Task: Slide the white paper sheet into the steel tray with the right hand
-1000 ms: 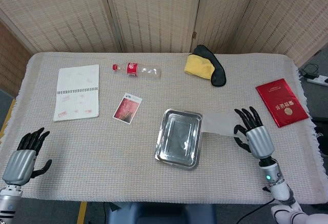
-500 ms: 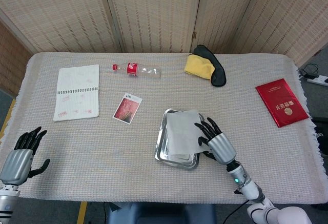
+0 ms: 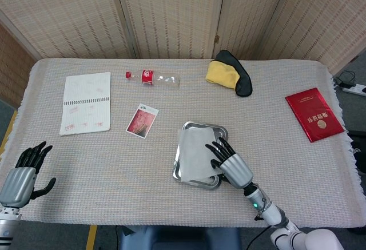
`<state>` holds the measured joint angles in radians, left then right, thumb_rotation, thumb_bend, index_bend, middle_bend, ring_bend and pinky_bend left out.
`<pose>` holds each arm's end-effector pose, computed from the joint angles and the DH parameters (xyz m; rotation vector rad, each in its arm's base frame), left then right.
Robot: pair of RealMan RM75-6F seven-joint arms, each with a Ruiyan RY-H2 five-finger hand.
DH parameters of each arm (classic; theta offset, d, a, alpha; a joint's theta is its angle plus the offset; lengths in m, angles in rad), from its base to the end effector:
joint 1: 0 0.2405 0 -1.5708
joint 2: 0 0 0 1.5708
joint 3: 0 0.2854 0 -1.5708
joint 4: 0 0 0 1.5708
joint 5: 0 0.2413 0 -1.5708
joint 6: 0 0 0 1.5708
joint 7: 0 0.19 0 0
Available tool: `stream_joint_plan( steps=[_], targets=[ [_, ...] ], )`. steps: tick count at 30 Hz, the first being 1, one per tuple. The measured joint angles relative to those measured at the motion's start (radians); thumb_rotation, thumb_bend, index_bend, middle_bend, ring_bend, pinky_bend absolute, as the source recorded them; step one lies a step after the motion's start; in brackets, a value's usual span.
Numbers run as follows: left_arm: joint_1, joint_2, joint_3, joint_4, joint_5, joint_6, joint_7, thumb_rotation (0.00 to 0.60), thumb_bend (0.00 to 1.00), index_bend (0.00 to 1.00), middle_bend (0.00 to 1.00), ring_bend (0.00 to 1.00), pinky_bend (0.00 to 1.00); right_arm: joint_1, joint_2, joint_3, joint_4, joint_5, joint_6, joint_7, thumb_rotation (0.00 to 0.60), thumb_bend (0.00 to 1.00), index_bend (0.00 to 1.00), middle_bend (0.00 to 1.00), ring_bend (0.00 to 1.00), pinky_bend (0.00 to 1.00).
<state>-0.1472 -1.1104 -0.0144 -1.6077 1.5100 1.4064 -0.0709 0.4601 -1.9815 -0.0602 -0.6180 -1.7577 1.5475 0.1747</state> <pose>-0.3447 0.2442 0.1261 -1.4690 -0.9905 -0.9250 -0.2389 -0.3148 -0.1122 1.8638 -0.5610 1.3111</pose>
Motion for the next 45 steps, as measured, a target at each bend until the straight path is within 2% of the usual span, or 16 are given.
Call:
stream_joint_plan(
  steps=[7, 14, 22, 35, 37, 41, 44, 45],
  targets=[
    [0.0, 0.018, 0.005, -0.006, 0.018, 0.004, -0.045, 0.6, 0.41, 0.0, 0.0, 0.0, 0.0, -0.031, 0.007, 0.001, -0.092, 0.004, 0.012, -0.201, 0.6, 0.51, 0.6, 0.17, 0.12, 0.0],
    [0.01, 0.044, 0.01, -0.019, 0.057, 0.044, -0.093, 0.6, 0.41, 0.0, 0.0, 0.0, 0.0, -0.108, 0.018, -0.007, -0.221, 0.007, 0.068, -0.363, 0.6, 0.51, 0.6, 0.17, 0.12, 0.0],
    [0.024, 0.059, 0.021, -0.039, 0.094, 0.081, -0.096, 0.6, 0.41, 0.0, 0.0, 0.0, 0.0, -0.108, 0.02, 0.001, -0.257, 0.009, 0.03, -0.412, 0.6, 0.51, 0.6, 0.16, 0.12, 0.0],
    [0.022, 0.064, 0.024, -0.04, 0.099, 0.077, -0.098, 0.6, 0.41, 0.0, 0.0, 0.0, 0.0, -0.088, -0.019, 0.029, -0.192, 0.014, -0.001, -0.425, 0.6, 0.51, 0.6, 0.15, 0.11, 0.0],
    [0.023, 0.064, 0.023, -0.04, 0.096, 0.075, -0.1, 0.6, 0.41, 0.0, 0.0, 0.0, 0.0, -0.087, -0.023, 0.027, -0.184, 0.011, -0.001, -0.421, 0.6, 0.51, 0.58, 0.14, 0.11, 0.0],
    [0.022, 0.065, 0.023, -0.043, 0.087, 0.067, -0.098, 0.6, 0.41, 0.0, 0.0, 0.0, 0.0, -0.083, -0.018, 0.018, -0.176, 0.002, -0.006, -0.406, 0.6, 0.51, 0.47, 0.11, 0.09, 0.0],
    [0.018, 0.068, 0.025, -0.044, 0.087, 0.055, -0.096, 0.6, 0.41, 0.0, 0.0, 0.0, 0.0, -0.081, -0.009, 0.016, -0.189, 0.007, -0.026, -0.408, 0.6, 0.51, 0.33, 0.03, 0.04, 0.0],
    [0.016, 0.069, 0.027, -0.044, 0.09, 0.052, -0.097, 0.6, 0.41, 0.0, 0.0, 0.0, 0.0, -0.081, -0.005, 0.016, -0.195, 0.01, -0.035, -0.412, 0.6, 0.51, 0.25, 0.01, 0.02, 0.0]
  ],
)
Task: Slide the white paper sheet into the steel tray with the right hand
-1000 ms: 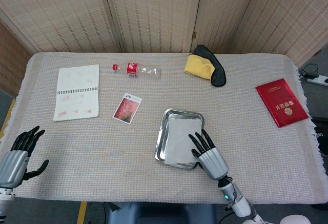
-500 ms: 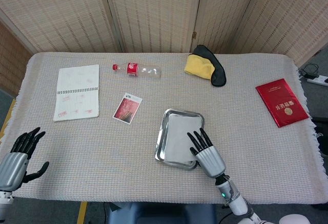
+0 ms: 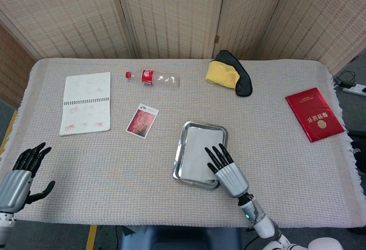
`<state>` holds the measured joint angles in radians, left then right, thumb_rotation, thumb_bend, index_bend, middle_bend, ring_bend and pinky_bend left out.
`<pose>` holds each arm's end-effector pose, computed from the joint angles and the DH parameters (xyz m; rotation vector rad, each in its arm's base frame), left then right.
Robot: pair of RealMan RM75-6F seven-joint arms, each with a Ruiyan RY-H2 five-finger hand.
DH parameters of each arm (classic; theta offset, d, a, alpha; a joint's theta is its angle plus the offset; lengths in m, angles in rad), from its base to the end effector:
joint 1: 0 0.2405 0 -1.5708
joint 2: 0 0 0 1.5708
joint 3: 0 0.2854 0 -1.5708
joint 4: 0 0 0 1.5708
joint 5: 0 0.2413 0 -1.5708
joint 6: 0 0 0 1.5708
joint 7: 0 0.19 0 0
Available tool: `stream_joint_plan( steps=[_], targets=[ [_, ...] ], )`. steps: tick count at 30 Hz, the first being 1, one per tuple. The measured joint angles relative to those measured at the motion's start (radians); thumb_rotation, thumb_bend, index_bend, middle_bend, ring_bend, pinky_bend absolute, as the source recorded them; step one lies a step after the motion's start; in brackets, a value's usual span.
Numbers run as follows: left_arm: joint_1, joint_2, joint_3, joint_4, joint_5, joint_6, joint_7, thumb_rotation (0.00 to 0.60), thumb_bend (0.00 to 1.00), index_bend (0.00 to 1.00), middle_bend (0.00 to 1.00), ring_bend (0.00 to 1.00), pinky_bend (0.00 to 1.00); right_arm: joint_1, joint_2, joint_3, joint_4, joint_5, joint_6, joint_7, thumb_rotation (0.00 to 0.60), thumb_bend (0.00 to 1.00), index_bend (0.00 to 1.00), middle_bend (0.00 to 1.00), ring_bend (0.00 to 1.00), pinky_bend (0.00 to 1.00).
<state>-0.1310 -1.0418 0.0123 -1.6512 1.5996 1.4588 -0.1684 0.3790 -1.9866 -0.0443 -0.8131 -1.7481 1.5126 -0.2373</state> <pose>-0.3292 0.2305 0.1436 -1.4979 -1.0089 -1.0210 -0.2232 -0.2798 -0.1311 1.8166 -0.4212 1.1160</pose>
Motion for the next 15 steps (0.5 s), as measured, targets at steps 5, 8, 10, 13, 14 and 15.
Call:
stream_joint_plan(
  steps=[5, 8, 10, 13, 14, 15],
  targets=[
    [-0.004, 0.002, 0.0, 0.005, -0.001, -0.005, -0.011, 0.6, 0.41, 0.0, 0.0, 0.0, 0.0, 0.002, 0.032, 0.0, -0.066, 0.018, -0.049, -0.03, 0.6, 0.51, 0.0, 0.0, 0.0, 0.0],
    [-0.004, 0.001, -0.001, 0.007, -0.002, -0.004, -0.01, 0.6, 0.41, 0.0, 0.0, 0.0, 0.0, 0.009, 0.058, 0.0, -0.121, 0.024, -0.076, -0.046, 0.6, 0.51, 0.0, 0.0, 0.0, 0.0],
    [-0.004, -0.001, -0.001, 0.007, -0.002, -0.004, -0.006, 0.6, 0.41, 0.0, 0.0, 0.0, 0.0, 0.014, 0.074, 0.001, -0.156, 0.028, -0.094, -0.055, 0.6, 0.51, 0.0, 0.0, 0.0, 0.0],
    [-0.004, -0.002, -0.002, 0.008, -0.007, -0.007, -0.004, 0.6, 0.41, 0.0, 0.0, 0.0, 0.0, 0.026, 0.106, 0.008, -0.229, 0.046, -0.141, -0.078, 0.6, 0.51, 0.0, 0.0, 0.0, 0.0],
    [-0.004, -0.003, -0.002, 0.008, -0.009, -0.008, -0.004, 0.6, 0.42, 0.0, 0.0, 0.0, 0.0, 0.032, 0.122, 0.014, -0.267, 0.058, -0.167, -0.096, 0.6, 0.5, 0.0, 0.0, 0.0, 0.0],
    [-0.005, -0.003, -0.003, 0.009, -0.011, -0.01, -0.004, 0.6, 0.42, 0.0, 0.0, 0.0, 0.0, 0.038, 0.136, 0.019, -0.299, 0.069, -0.189, -0.113, 0.6, 0.49, 0.0, 0.0, 0.0, 0.0]
  ],
)
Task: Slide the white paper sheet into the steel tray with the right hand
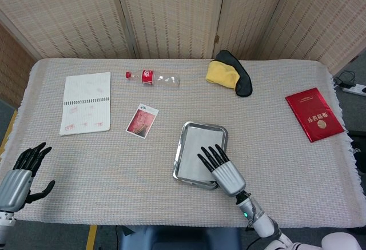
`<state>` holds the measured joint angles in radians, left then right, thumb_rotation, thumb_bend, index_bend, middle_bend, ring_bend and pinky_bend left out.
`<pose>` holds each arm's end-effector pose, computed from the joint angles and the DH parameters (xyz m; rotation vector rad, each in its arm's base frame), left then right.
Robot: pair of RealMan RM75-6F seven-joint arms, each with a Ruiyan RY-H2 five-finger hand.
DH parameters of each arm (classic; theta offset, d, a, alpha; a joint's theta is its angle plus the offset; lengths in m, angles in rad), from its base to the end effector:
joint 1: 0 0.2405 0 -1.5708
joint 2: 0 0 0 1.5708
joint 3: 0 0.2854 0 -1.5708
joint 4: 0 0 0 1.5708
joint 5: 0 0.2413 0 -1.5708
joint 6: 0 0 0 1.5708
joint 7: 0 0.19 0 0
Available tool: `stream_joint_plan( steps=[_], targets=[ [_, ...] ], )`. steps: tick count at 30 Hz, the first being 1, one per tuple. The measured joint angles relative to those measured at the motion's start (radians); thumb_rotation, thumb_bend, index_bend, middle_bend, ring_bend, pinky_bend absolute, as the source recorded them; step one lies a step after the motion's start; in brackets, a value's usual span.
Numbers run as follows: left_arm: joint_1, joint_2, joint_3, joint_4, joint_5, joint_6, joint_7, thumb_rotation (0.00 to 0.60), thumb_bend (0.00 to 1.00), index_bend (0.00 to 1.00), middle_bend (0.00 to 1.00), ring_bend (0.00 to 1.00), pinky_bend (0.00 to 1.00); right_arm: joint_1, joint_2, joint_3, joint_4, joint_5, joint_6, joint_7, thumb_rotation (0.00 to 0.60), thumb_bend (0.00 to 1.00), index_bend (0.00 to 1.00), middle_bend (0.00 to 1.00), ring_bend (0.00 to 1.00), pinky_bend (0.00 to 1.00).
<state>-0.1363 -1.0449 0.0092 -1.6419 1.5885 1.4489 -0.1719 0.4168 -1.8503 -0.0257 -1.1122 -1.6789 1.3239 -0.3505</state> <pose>-0.3322 0.2334 0.1433 -1.4948 -1.0123 -1.0124 -0.2073 -0.2845 -0.1293 1.9198 -0.5434 1.0296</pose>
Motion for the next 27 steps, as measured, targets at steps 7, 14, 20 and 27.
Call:
stream_joint_plan(
  steps=[7, 14, 20, 27],
  targets=[
    [-0.002, -0.003, -0.006, 0.008, -0.009, -0.001, -0.011, 0.6, 0.42, 0.0, 0.0, 0.0, 0.0, 0.045, 0.122, 0.063, -0.307, 0.176, -0.189, -0.261, 0.6, 0.43, 0.0, 0.0, 0.0, 0.0],
    [0.0, -0.002, -0.008, 0.01, -0.012, 0.003, -0.02, 0.6, 0.42, 0.0, 0.0, 0.0, 0.0, 0.088, 0.204, 0.115, -0.494, 0.427, -0.298, -0.522, 0.6, 0.42, 0.0, 0.0, 0.0, 0.0],
    [-0.003, -0.006, -0.013, 0.017, -0.026, -0.006, -0.025, 0.6, 0.42, 0.0, 0.0, 0.0, 0.0, 0.132, 0.268, 0.137, -0.619, 0.592, -0.33, -0.632, 0.6, 0.42, 0.0, 0.0, 0.0, 0.0],
    [-0.005, -0.007, -0.012, 0.014, -0.029, -0.014, -0.021, 0.6, 0.42, 0.0, 0.0, 0.0, 0.0, 0.194, 0.301, 0.155, -0.671, 0.768, -0.349, -0.685, 0.6, 0.4, 0.0, 0.0, 0.0, 0.0]
  ],
)
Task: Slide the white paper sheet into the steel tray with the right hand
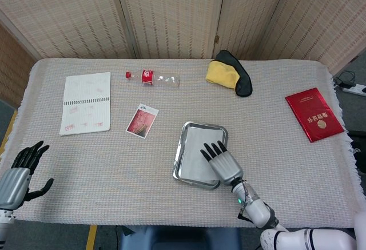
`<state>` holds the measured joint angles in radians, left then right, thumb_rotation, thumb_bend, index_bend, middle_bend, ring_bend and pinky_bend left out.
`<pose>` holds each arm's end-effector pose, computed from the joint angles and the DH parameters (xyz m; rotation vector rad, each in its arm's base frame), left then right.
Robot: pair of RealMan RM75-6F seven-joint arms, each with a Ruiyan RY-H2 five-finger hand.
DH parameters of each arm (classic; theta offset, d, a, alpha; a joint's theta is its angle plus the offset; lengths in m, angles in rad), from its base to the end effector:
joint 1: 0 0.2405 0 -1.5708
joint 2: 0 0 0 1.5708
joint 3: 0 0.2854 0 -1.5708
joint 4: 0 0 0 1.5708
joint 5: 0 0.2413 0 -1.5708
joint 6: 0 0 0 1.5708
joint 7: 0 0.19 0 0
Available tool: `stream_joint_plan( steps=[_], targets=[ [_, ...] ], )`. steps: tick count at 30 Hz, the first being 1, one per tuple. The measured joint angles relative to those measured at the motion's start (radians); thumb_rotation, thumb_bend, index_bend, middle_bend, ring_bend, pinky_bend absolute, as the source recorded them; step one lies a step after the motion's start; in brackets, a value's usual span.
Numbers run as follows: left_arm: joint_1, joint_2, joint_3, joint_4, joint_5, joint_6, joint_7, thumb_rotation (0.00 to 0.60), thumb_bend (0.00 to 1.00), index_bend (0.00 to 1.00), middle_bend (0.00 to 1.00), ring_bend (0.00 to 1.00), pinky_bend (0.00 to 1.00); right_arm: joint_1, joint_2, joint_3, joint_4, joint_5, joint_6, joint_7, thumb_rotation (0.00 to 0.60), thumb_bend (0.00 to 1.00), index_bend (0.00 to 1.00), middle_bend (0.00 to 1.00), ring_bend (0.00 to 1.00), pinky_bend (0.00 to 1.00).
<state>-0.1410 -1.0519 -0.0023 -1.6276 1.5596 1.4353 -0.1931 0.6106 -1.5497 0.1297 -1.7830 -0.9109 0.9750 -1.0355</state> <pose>-0.3383 0.2388 0.1444 -1.4658 -1.0323 -1.0116 -0.1595 -0.3189 -0.0943 2.0810 -0.7494 0.5317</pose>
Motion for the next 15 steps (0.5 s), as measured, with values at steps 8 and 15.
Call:
stream_joint_plan(
  steps=[8, 15],
  targets=[
    [0.001, 0.004, -0.002, -0.003, -0.004, 0.001, -0.009, 0.6, 0.42, 0.0, 0.0, 0.0, 0.0, 0.124, 0.002, 0.002, -0.027, 0.227, 0.003, -0.084, 0.6, 0.39, 0.0, 0.0, 0.0, 0.0],
    [-0.002, 0.016, 0.007, -0.019, 0.001, -0.015, -0.018, 0.6, 0.42, 0.0, 0.0, 0.0, 0.0, 0.182, 0.034, -0.012, -0.056, 0.313, -0.031, -0.057, 0.6, 0.36, 0.0, 0.0, 0.0, 0.0]
  ],
)
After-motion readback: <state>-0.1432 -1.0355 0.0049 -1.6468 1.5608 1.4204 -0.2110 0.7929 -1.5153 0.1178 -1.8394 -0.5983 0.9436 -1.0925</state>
